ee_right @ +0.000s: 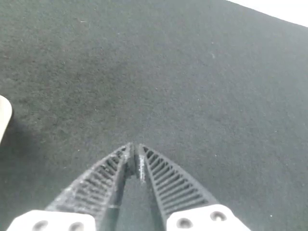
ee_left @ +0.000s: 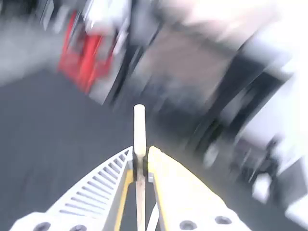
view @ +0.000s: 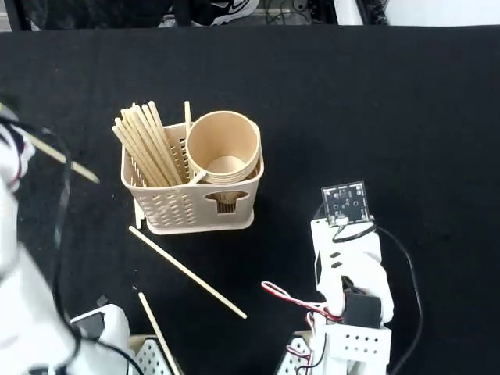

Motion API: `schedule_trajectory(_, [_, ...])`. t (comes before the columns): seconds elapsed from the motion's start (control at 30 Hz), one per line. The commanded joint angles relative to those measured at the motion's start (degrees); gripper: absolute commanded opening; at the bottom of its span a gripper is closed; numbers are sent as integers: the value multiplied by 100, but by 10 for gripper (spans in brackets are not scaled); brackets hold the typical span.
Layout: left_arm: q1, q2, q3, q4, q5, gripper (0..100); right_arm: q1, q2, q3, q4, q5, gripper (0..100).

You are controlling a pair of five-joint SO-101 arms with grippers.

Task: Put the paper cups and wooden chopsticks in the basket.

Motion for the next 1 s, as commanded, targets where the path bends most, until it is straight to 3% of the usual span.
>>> schedule_trajectory(0.0, [673, -475, -1015, -554, -220, 29, -44, -198, -22, -70, 53, 14])
schedule_trajectory(0.17, [2000, -642, -831, -765, -229, 29, -44, -198, -22, -70, 53, 14])
schedule_trajectory(0.37, [2624, -703, 1314, -1327, -264, 30, -35, -198, -22, -70, 53, 14])
schedule_trajectory(0.47, [2633, -712, 2308, -1688, -264, 54, -26, -198, -22, -70, 53, 14])
schedule_trajectory(0.63, [2651, -712, 2730, -1187, -211, 277, -26, -198, -22, -70, 53, 14])
schedule_trajectory(0.8, [2536, -1099, 2633, -571, -211, 277, -26, -198, -22, -70, 53, 14])
schedule_trajectory(0.97, [1042, -1319, 2818, -158, 316, 274, -44, -198, -22, -70, 53, 14])
